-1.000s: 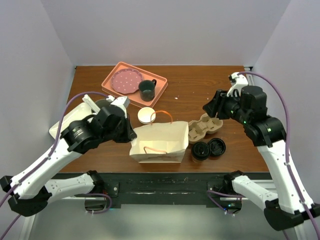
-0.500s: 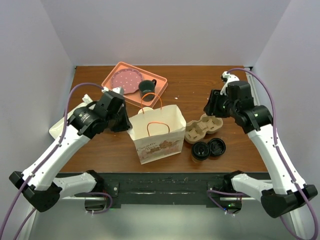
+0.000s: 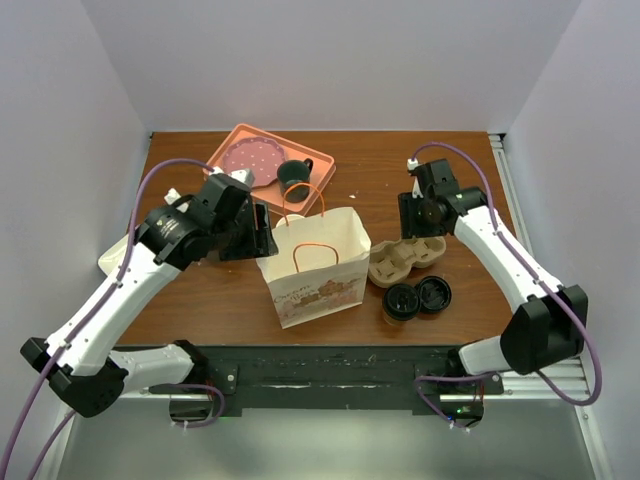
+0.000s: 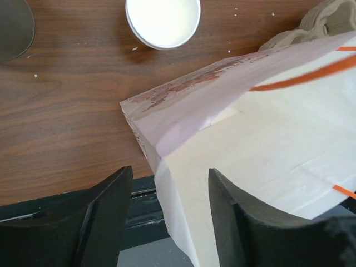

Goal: Pack the takeout coffee

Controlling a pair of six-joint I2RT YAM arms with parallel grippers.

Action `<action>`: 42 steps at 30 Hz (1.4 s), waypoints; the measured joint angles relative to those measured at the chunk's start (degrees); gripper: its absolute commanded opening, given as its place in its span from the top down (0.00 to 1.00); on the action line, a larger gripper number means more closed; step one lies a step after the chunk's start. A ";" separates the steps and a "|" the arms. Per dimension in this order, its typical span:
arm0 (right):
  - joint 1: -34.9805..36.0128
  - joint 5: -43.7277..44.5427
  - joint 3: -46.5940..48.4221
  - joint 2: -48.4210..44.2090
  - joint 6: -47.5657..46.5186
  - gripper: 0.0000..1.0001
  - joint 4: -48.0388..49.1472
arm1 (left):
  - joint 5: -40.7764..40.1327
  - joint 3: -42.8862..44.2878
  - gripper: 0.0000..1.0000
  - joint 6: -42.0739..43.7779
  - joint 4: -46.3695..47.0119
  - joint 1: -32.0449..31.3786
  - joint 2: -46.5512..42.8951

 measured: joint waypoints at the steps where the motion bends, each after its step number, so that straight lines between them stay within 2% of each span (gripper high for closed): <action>1: -0.13 -0.04 -0.48 0.50 -0.48 0.44 0.28 | 0.33 0.44 0.32 0.26 -0.31 0.00 0.00; 7: -1.77 -0.50 -0.87 4.63 -3.78 0.44 1.46 | 1.66 1.88 0.18 1.97 -2.05 0.00 -0.39; 13: -2.29 -2.91 -1.90 7.69 -6.93 0.45 2.47 | 1.55 1.88 0.12 2.84 -2.69 0.00 -2.86; 37: -2.29 -7.52 -5.16 9.77 -9.33 0.45 5.11 | -0.35 0.26 0.09 2.93 -4.55 0.00 -8.04; 42: -2.29 -7.72 -5.16 9.79 -9.62 0.48 5.62 | -0.35 0.09 0.08 2.91 -4.55 0.00 -8.09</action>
